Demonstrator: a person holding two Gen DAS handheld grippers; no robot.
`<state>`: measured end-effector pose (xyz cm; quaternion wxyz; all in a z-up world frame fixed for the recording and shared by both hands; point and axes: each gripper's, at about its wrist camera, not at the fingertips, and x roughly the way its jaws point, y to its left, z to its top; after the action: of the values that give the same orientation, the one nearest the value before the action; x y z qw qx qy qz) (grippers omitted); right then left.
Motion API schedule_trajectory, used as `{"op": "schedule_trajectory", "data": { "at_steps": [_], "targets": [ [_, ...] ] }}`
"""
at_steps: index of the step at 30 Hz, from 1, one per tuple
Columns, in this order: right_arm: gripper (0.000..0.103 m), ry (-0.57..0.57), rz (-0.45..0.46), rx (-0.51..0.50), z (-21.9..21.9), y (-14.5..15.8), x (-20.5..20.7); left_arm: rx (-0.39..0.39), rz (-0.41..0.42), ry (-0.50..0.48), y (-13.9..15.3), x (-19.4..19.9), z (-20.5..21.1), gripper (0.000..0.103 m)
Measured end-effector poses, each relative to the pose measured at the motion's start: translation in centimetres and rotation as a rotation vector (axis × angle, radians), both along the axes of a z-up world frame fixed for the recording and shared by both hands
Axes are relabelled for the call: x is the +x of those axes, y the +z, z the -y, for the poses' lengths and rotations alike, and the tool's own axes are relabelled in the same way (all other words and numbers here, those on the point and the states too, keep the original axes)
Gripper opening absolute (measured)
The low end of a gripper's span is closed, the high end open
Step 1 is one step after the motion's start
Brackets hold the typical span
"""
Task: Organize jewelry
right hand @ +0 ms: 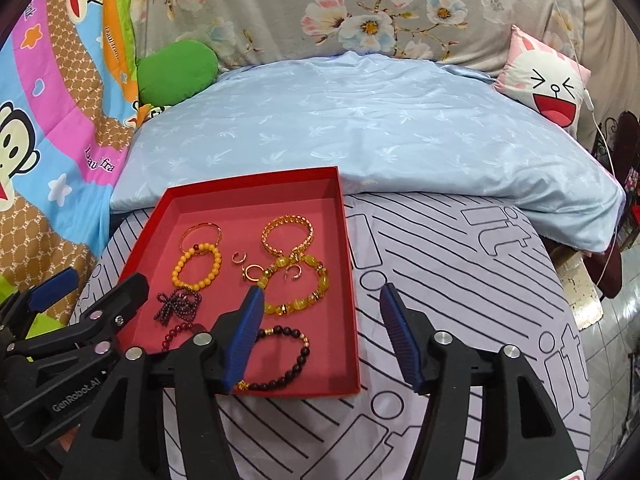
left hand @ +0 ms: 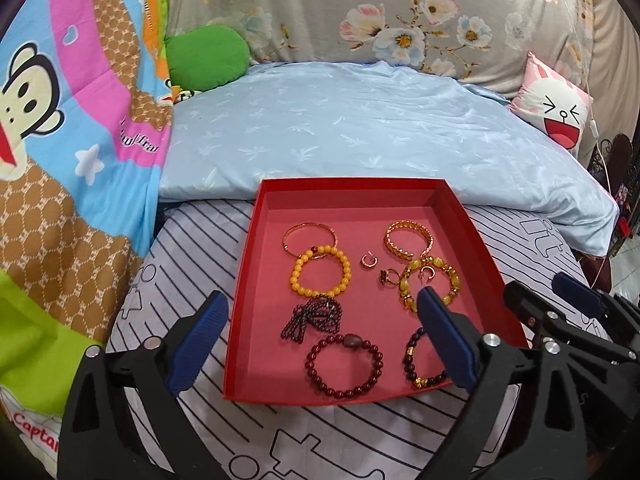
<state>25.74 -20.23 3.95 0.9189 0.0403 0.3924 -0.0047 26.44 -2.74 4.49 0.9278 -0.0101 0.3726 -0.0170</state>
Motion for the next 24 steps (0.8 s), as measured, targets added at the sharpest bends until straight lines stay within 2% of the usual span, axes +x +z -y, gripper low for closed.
{"op": "schedule_trajectory", "data": {
  "at_steps": [2, 6, 13, 15, 18, 24],
  "targets": [
    [0.069, -0.006, -0.006, 0.021, 0.3, -0.3, -0.5, -0.007, -0.006, 0.003, -0.1, -0.5, -0.2, 0.094],
    [0.069, -0.002, -0.024, 0.019, 0.4, -0.8, -1.3, 0.021, -0.01, -0.005, -0.4, -1.4, 0.0, 0.095],
    [0.07, 0.0, -0.021, -0.01, 0.2, -1.0, -2.8, 0.019, -0.03, -0.002, -1.0, -2.5, 0.0, 0.095],
    [0.072, 0.003, -0.013, -0.014, 0.2, -1.0, -3.1, 0.013, -0.033, 0.01, -1.1, -2.7, -0.3, 0.095],
    [0.084, 0.005, -0.009, -0.006, 0.3, -1.0, -3.6, 0.009, -0.037, 0.028, -1.2, -3.0, -0.7, 0.095],
    [0.085, 0.006, -0.013, -0.02, -0.2, -1.3, -4.2, 0.019, -0.042, 0.038, -1.6, -3.6, -1.0, 0.095]
  ]
}}
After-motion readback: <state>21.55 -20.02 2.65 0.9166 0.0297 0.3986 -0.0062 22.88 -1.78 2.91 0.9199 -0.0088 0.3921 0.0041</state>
